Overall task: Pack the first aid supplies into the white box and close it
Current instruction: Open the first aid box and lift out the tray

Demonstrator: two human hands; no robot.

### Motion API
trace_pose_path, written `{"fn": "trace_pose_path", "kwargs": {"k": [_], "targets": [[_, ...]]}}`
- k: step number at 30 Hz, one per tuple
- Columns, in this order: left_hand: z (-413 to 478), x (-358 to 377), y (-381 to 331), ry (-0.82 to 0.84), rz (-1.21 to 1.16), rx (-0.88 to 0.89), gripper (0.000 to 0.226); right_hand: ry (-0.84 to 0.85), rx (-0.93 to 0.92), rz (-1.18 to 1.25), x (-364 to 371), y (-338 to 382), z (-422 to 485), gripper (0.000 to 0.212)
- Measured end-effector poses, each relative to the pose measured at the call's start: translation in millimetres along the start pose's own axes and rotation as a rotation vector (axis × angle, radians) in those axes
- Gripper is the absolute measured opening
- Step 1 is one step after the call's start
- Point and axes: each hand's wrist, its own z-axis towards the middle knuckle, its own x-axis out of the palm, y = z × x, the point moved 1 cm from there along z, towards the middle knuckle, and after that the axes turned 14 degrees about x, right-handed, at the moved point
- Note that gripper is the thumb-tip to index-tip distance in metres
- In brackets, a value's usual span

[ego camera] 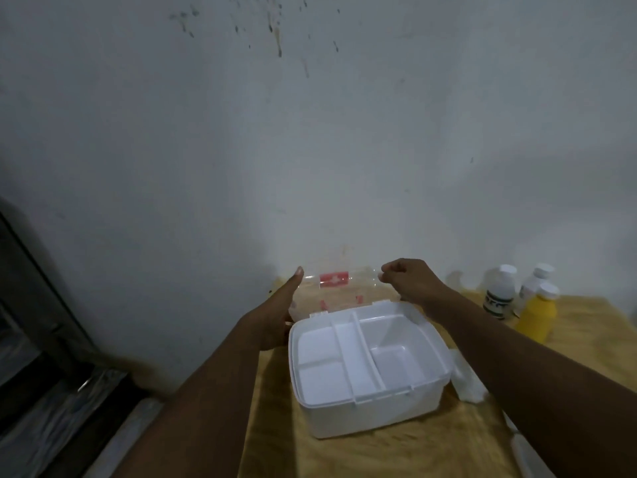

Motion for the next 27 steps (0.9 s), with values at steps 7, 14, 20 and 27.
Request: {"fn": "trace_pose_path", "kwargs": {"k": [7, 14, 20, 27], "targets": [[-33, 0, 0, -0.066, 0.272, 0.004, 0.093, -0.008, 0.034, -0.116, -20, -2, -34, 0.01], [-93, 9, 16, -0.087, 0.372, 0.134, 0.055, -0.177, -0.093, -0.398, -72, -17, -115, 0.024], [-127, 27, 38, -0.197, 0.418, 0.272, 0.038, -0.019, 0.023, -0.957, -111, -64, -171, 0.022], [-134, 36, 41, -0.289, 0.52, 0.364, 0.052, -0.06, -0.006, -1.21, -115, -115, -187, 0.047]]}}
